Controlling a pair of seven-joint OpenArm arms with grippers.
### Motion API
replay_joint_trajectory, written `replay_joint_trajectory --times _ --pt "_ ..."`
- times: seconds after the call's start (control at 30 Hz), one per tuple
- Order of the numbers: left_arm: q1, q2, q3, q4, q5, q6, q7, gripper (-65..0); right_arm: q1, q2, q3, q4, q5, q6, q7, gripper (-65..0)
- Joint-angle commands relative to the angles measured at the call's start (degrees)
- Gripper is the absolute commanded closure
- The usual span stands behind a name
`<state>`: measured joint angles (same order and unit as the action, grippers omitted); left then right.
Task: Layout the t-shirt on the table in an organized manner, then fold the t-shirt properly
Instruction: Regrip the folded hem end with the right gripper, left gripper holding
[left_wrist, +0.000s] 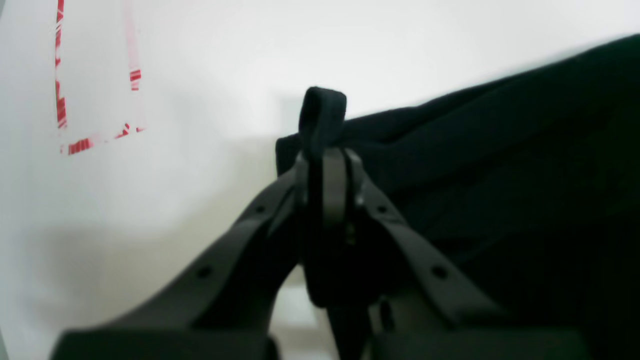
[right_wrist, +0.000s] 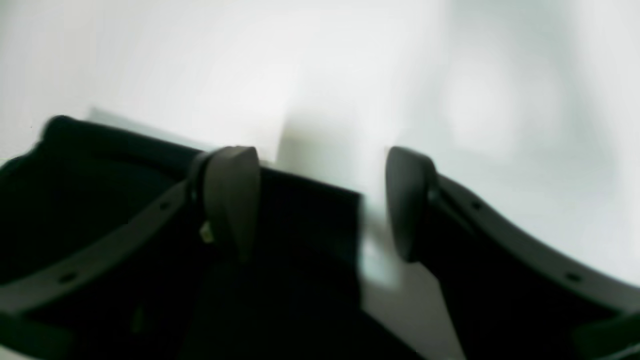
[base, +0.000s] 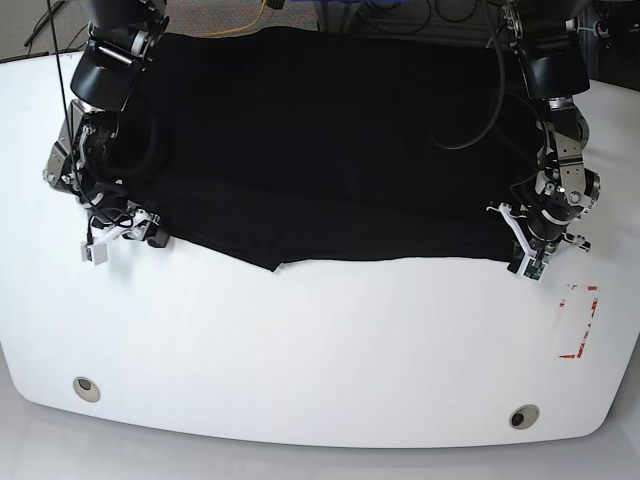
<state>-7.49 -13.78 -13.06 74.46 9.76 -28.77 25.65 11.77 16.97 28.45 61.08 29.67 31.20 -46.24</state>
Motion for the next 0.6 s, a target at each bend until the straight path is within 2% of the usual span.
replay_joint_trajectory --times 0.0,0.37,0.57 --pt "-1.09 -0.77 -0.08 1.1 -0.48 0.25 -1.34 0.0 0.32 -0.75 -0.18 0.15 -1.41 -0.21 -4.53 -37.2" --pt "-1.09 -0.77 -0.08 1.1 -0.48 0.25 -1.34 0.0 0.05 -1.89 1.93 3.14 -1.49 -0.39 -8.84 -37.2" --pt "-1.09 -0.77 -0.08 1.1 -0.48 0.25 -1.34 0.0 0.05 -1.81 1.93 3.76 -1.49 -0.39 -8.93 -36.3"
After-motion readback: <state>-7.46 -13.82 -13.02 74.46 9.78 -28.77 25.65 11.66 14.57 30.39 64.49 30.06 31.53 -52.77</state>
